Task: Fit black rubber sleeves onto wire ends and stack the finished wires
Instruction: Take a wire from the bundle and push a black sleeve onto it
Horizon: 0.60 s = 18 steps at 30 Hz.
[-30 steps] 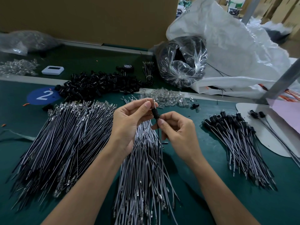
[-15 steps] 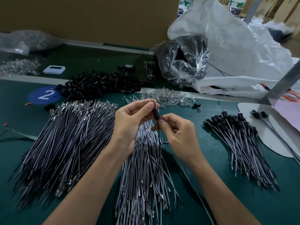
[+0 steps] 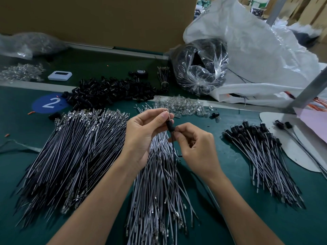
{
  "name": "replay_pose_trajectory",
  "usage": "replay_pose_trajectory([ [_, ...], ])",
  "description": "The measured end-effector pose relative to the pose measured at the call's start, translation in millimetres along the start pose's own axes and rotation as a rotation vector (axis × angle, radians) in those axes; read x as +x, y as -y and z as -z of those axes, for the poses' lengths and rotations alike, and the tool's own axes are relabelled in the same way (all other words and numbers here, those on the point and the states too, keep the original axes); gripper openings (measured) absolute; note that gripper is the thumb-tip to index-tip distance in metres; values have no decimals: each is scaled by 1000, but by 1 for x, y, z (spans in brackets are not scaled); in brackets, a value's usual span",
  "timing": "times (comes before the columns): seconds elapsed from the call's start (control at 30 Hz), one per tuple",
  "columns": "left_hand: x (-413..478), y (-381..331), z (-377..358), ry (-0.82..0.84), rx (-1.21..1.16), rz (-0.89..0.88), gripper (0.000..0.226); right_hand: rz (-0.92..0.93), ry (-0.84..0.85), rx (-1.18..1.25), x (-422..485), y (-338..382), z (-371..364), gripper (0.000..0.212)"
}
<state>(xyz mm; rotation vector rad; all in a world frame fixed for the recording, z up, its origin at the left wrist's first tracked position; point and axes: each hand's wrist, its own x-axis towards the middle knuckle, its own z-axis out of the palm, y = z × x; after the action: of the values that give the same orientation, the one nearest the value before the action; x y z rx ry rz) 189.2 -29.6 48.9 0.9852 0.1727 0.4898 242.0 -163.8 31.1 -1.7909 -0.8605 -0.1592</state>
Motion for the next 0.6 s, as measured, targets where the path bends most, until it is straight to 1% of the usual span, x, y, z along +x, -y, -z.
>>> replay_pose_trajectory([
  [0.1,0,0,0,-1,9,5,20,7,-3,-11,0,0,0,13],
  [0.2,-1,0,-1,8,21,9,19,5,0,-14,0,-1,0,8],
  [0.27,-1,-1,-1,19,31,9,20,-3,3,-17,0,-1,0,9],
  [0.33,-2,-1,-1,26,39,7,19,-30,7,-6,0,-1,0,14],
  [0.4,-2,-1,-1,24,61,-7,17,-66,7,51,1,2,1,17],
  [0.5,-3,-1,-3,19,115,-25,16,-103,0,185,2,7,2,10],
  [0.6,-5,-1,-5,42,126,-42,8,-115,-31,231,2,10,1,12],
])
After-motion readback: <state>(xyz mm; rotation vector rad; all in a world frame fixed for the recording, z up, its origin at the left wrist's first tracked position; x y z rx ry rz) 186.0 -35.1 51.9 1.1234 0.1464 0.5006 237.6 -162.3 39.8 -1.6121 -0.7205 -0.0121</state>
